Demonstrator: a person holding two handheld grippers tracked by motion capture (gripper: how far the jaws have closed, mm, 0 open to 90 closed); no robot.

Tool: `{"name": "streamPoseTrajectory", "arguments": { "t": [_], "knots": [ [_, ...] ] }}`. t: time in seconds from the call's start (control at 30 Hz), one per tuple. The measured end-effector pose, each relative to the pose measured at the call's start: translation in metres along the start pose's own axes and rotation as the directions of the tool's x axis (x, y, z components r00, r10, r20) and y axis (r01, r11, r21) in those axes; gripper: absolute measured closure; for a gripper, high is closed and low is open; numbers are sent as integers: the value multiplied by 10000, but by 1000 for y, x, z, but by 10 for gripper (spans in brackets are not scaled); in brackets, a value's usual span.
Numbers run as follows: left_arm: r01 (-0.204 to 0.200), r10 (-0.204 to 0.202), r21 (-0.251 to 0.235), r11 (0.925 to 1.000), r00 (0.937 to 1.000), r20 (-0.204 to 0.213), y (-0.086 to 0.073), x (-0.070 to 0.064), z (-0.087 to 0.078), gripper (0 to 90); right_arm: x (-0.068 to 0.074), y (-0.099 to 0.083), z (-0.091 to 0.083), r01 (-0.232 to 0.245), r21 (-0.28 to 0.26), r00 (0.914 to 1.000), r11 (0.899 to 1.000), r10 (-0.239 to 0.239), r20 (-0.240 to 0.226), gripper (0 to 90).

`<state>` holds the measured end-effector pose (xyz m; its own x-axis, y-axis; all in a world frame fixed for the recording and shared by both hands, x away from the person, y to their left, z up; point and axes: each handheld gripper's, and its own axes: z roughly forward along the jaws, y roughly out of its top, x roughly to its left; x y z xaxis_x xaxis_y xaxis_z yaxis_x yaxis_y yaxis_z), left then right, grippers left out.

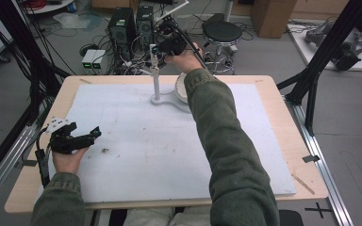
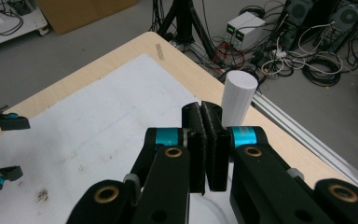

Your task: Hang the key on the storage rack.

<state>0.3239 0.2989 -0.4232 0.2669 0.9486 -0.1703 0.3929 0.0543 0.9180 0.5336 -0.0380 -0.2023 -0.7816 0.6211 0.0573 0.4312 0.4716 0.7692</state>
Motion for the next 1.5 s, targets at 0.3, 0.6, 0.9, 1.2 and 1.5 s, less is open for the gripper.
{"name": "streamPoseTrajectory", "arguments": {
  "t": [0.3,0.6,0.9,1.2,1.5],
  "knots": [
    [12,-12,-16,10000,10000,-7,0,0,0,18,-4,-1,13,-182,-74,9995,9998,184,269,889],
    [53,-53,-38,10000,10000,-16,0,0,1,18,-6,-6,13,-250,142,9989,9996,244,396,874],
    [-14,14,15,10000,10000,-10,0,-1,1,18,-7,-21,1,-415,-30,9957,9991,416,823,541],
    [23,-23,0,10000,10000,31,0,-2,2,18,-15,-39,-19,-1001,-35,9835,9950,995,1509,129],
    [8,-8,41,10000,10000,46,0,-2,3,18,-25,-61,-36,-1332,-121,9723,9910,1331,1920,16]
  ]
}}
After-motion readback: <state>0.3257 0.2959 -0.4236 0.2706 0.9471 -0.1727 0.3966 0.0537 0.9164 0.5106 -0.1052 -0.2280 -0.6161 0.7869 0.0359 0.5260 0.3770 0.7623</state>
